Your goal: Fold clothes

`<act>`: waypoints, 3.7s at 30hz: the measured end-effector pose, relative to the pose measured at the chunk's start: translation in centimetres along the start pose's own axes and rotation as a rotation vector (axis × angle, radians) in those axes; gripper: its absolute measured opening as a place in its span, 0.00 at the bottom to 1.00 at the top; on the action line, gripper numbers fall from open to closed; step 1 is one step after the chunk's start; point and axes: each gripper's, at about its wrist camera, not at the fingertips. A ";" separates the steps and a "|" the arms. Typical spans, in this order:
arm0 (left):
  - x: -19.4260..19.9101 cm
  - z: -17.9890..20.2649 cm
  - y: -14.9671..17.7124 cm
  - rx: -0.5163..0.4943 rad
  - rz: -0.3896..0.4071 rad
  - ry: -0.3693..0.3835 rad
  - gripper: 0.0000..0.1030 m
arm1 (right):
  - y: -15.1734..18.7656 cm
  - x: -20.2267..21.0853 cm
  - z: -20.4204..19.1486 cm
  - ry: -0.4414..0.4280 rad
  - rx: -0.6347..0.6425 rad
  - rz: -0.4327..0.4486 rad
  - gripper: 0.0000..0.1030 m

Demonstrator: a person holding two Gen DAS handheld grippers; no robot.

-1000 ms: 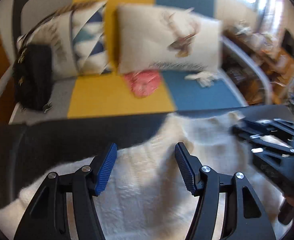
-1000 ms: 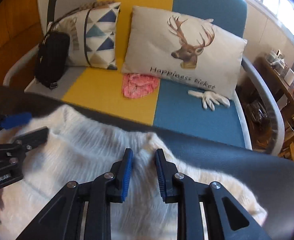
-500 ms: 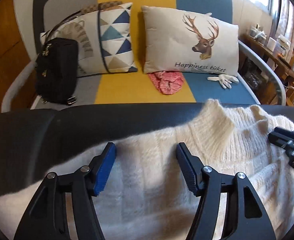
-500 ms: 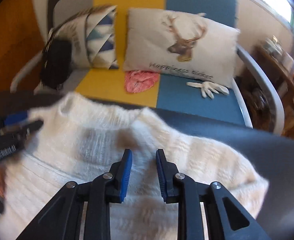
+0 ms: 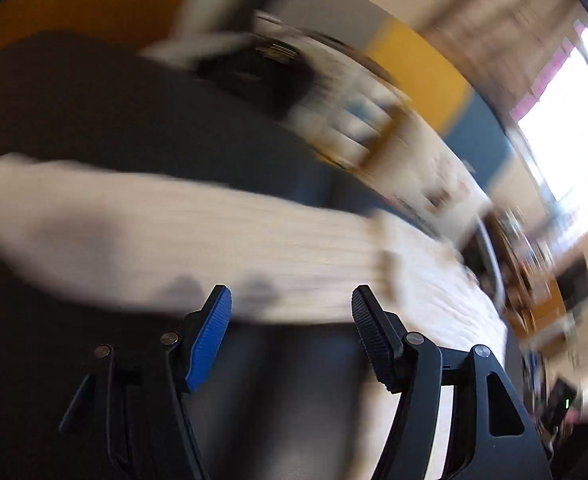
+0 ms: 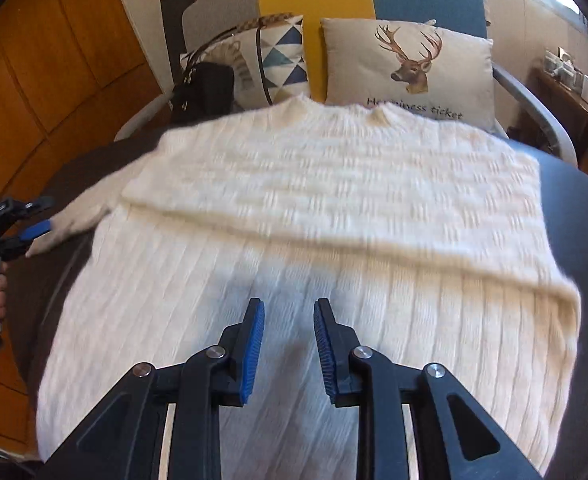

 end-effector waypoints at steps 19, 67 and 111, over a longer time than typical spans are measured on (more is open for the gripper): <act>0.6 -21.3 -1.4 0.683 -0.051 0.156 0.70 | 0.3 -0.4 -8.5 0.079 0.184 -0.067 0.25; -10.0 39.1 11.6 -0.495 -0.454 0.542 0.30 | 6.0 6.8 8.9 0.147 -0.245 0.073 0.26; -9.6 16.7 5.8 -0.258 -0.242 0.257 0.49 | -9.8 -0.6 15.8 0.378 -0.101 -0.011 0.05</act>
Point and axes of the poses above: each gripper's, at about its wrist camera, not at the fingertips, and x roughly against the way its jaws point, z to its right, y to its underside, and after that the axes turned 5 degrees about -y, right-handed
